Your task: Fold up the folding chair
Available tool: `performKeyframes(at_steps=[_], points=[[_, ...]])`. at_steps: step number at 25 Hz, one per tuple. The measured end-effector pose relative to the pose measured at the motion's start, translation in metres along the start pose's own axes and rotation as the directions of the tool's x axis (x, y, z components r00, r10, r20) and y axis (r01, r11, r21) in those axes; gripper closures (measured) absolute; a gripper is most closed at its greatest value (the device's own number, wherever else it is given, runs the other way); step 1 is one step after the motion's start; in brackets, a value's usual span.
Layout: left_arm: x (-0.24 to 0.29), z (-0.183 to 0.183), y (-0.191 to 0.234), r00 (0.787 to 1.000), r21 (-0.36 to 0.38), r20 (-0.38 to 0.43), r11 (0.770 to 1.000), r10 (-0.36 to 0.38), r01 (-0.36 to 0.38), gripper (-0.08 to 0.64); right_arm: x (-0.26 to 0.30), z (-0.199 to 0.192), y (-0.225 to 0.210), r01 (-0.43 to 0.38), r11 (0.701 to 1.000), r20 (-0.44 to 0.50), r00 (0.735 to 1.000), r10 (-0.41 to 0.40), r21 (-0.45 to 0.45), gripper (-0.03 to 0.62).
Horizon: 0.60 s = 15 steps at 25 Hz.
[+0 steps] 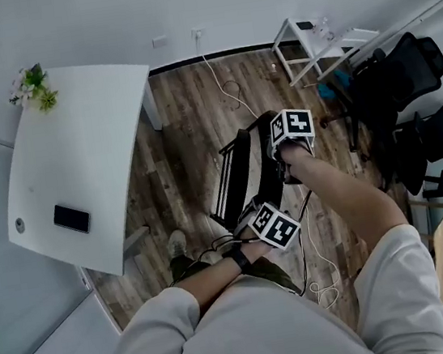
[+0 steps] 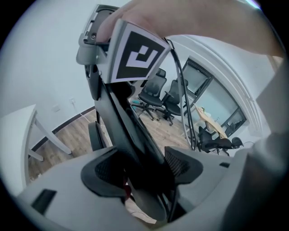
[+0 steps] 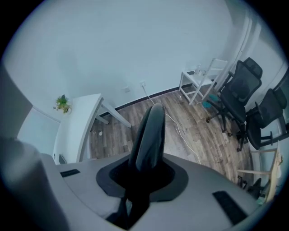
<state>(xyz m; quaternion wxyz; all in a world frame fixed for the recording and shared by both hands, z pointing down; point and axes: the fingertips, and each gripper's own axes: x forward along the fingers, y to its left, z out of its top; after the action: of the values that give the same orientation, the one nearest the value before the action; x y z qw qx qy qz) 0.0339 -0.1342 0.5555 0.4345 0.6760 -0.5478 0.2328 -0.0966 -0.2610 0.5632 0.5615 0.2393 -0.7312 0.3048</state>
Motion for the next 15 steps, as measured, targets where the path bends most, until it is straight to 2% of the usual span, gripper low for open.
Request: performKeyframes(at_steps=[7, 15], points=[[-0.058, -0.035, 0.073, 0.999, -0.002, 0.007, 0.999, 0.046, -0.046, 0.272, 0.012, 0.013, 0.098, -0.045, 0.999, 0.018, 0.999, 0.045, -0.006, 0.508], [-0.115, -0.069, 0.154, 0.997, -0.051, 0.031, 0.996, 0.077, -0.075, 0.279, 0.034, 0.031, 0.205, -0.076, 0.996, 0.019, 0.997, 0.077, -0.044, 0.505]])
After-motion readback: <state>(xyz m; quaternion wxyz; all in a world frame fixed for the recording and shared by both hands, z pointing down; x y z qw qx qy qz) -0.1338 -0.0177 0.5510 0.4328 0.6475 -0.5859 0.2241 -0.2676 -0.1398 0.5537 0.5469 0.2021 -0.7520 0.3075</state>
